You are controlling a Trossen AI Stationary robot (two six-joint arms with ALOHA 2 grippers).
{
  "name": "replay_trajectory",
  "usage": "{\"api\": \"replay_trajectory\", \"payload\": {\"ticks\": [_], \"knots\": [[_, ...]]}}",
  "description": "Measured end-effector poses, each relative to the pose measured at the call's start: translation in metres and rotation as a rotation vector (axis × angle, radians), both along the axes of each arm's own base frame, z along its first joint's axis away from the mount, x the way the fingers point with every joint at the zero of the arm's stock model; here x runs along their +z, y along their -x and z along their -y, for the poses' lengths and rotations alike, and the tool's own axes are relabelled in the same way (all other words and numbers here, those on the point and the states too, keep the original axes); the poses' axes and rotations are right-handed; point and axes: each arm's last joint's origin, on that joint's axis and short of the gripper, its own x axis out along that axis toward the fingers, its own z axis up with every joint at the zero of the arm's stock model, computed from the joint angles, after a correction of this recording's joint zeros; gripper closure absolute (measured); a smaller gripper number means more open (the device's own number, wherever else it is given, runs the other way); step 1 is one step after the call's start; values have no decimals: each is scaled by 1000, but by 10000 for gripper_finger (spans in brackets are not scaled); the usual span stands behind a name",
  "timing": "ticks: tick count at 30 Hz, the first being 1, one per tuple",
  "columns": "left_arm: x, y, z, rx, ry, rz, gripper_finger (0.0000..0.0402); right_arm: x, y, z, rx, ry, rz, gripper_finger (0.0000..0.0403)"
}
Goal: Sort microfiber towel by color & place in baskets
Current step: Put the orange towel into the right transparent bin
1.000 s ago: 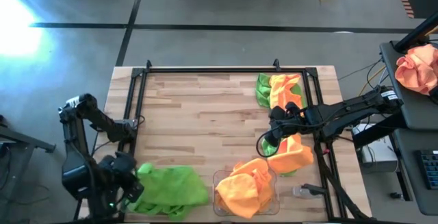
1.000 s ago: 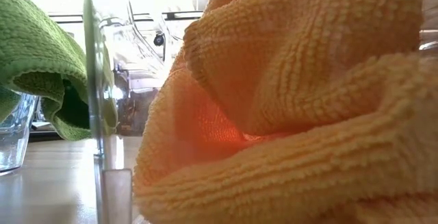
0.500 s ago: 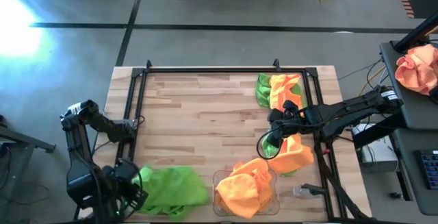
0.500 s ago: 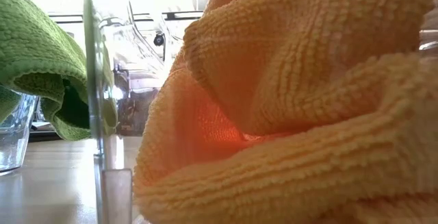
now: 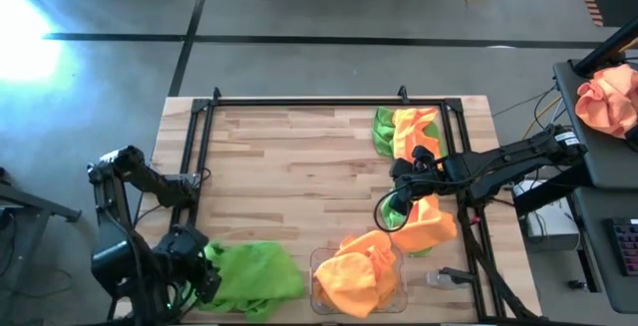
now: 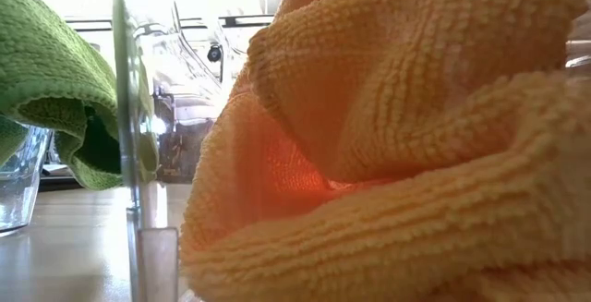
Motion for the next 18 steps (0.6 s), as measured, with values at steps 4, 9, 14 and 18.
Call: {"api": "replay_trajectory", "payload": {"ticks": [4, 9, 14, 18], "knots": [[22, -10, -8, -60, -35, 113, 283, 0, 0, 0, 5, 3, -2, 381], [50, -28, -28, -139, -229, 303, 283, 0, 0, 0, 3, 2, -2, 381], [71, -45, -52, -241, -469, 358, 283, 0, 0, 0, 2, 1, -1, 381], [80, -57, -67, -362, -681, 338, 283, 8, -3, -1, 1, -6, 29, 381]]}}
